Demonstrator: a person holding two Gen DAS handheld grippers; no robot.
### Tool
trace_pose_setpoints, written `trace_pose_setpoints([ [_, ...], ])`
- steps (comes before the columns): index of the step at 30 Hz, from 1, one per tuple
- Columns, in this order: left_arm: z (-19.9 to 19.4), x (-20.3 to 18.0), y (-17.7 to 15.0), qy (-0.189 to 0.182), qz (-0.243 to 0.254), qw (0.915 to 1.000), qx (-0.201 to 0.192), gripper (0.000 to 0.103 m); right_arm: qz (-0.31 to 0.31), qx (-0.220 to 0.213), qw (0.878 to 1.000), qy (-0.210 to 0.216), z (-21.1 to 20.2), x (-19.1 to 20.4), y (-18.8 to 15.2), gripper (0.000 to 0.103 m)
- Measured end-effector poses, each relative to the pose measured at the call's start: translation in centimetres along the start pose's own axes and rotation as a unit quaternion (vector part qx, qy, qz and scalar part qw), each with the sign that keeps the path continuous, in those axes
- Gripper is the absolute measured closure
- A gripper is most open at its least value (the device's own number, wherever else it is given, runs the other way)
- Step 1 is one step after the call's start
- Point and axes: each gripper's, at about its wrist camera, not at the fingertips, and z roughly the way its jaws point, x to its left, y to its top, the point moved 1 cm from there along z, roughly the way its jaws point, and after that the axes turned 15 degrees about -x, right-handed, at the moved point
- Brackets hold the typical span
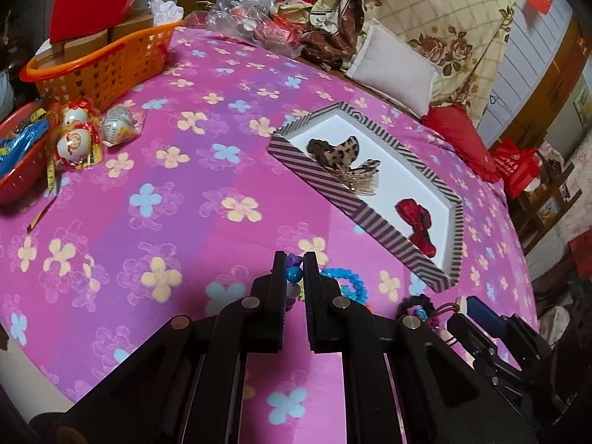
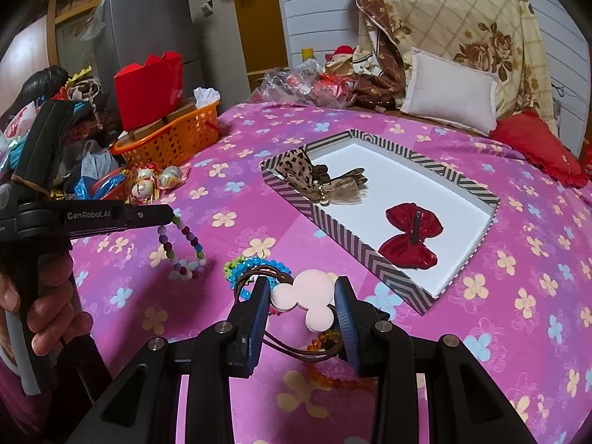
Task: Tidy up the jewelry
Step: 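Carry the beaded bracelet and mouse-ear hair tie over the tray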
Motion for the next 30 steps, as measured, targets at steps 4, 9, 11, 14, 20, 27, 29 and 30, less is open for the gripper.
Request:
trace_pose_setpoints([
  [4, -0.2, -0.9, 0.0, 0.003, 0.008, 1.0, 0.0, 0.096, 0.002, -0.001, 1.0, -0.003, -0.1, -0.4, 0.2, 0.069],
  [9, -0.4, -2.4, 0.3, 0.005, 0.03, 0.9995, -0.005, 0.096, 0.002, -0.001, 1.0, -0.008, 0.1, -1.1, 0.5, 0.069],
  [11, -0.4, -2.8, 0.4, 0.004, 0.037, 0.9993, -0.006, 0.096, 0.003, 0.0, 1.0, -0.01, 0.3, -1.4, 0.6, 0.069],
  [14, -0.3, -3.7, 0.7, 0.004, 0.048, 0.9988, -0.009, 0.096, 0.007, 0.002, 1.0, -0.014, 0.4, -2.1, 0.8, 0.069],
  [20, 0.1, -5.5, 1.4, 0.002, 0.068, 0.9976, -0.013, 0.096, 0.015, 0.001, 1.0, -0.021, 0.4, -3.2, 1.0, 0.069],
  [27, 0.5, -7.4, 2.4, 0.0, 0.087, 0.9961, -0.019, 0.096, 0.017, 0.0, 1.0, -0.026, 0.4, -4.0, 1.4, 0.069],
  [29, 0.8, -7.6, 2.6, 0.0, 0.089, 0.9959, -0.017, 0.096, 0.017, 0.0, 0.999, -0.028, 0.5, -4.2, 1.5, 0.069],
  [30, 1.0, -7.8, 2.6, 0.0, 0.091, 0.9958, -0.015, 0.096, 0.017, 0.0, 0.999, -0.028, 0.5, -4.3, 1.6, 0.069],
])
